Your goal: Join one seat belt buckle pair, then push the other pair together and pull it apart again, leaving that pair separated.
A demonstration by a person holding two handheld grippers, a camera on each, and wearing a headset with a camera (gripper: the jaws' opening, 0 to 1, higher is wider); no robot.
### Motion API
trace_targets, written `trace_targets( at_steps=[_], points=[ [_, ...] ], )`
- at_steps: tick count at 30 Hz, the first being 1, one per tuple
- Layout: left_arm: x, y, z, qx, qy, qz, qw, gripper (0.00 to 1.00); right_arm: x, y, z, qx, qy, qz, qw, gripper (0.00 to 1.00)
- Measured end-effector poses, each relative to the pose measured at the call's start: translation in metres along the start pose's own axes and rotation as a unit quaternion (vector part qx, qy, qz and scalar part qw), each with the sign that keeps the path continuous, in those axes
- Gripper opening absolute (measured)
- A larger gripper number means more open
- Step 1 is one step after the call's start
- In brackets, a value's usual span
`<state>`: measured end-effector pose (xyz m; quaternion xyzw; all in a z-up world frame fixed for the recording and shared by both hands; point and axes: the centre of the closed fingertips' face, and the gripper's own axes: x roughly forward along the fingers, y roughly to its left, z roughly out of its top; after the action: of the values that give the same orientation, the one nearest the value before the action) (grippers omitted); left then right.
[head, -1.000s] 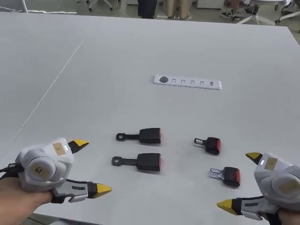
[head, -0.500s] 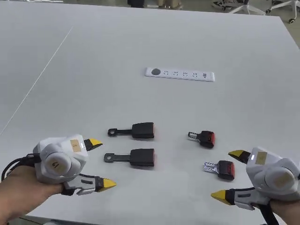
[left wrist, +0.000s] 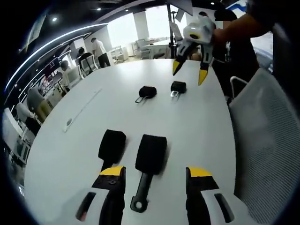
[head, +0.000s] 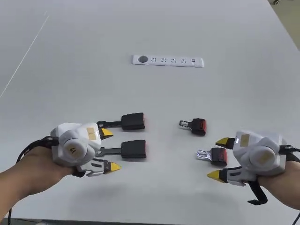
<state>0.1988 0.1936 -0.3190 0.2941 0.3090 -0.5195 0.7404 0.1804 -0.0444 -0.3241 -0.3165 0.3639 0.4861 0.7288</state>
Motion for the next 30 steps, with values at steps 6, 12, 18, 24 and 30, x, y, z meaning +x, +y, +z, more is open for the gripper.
trace_targets(
  at_steps=[6,12,18,24,30],
  points=[
    [0.019,0.003,-0.004,0.045,0.031,-0.028,0.9981,0.51,0.008,-0.008,-0.019,-0.003,0.02,0.006,0.9998,0.46],
    [0.03,0.011,-0.005,0.055,0.043,-0.039,0.9968,0.48,0.011,-0.019,-0.027,-0.016,0.032,0.008,0.9993,0.42],
    [0.039,0.013,-0.004,0.067,0.049,-0.056,0.995,0.44,0.016,-0.03,-0.04,-0.029,0.054,0.014,0.998,0.42],
    [0.047,0.013,-0.001,0.073,0.048,-0.069,0.9938,0.32,0.022,-0.034,-0.047,-0.028,0.067,0.027,0.997,0.41],
    [0.051,0.009,-0.003,0.082,0.058,-0.074,0.9922,0.31,0.028,-0.032,-0.049,-0.038,0.074,0.043,0.9956,0.37]
  ],
)
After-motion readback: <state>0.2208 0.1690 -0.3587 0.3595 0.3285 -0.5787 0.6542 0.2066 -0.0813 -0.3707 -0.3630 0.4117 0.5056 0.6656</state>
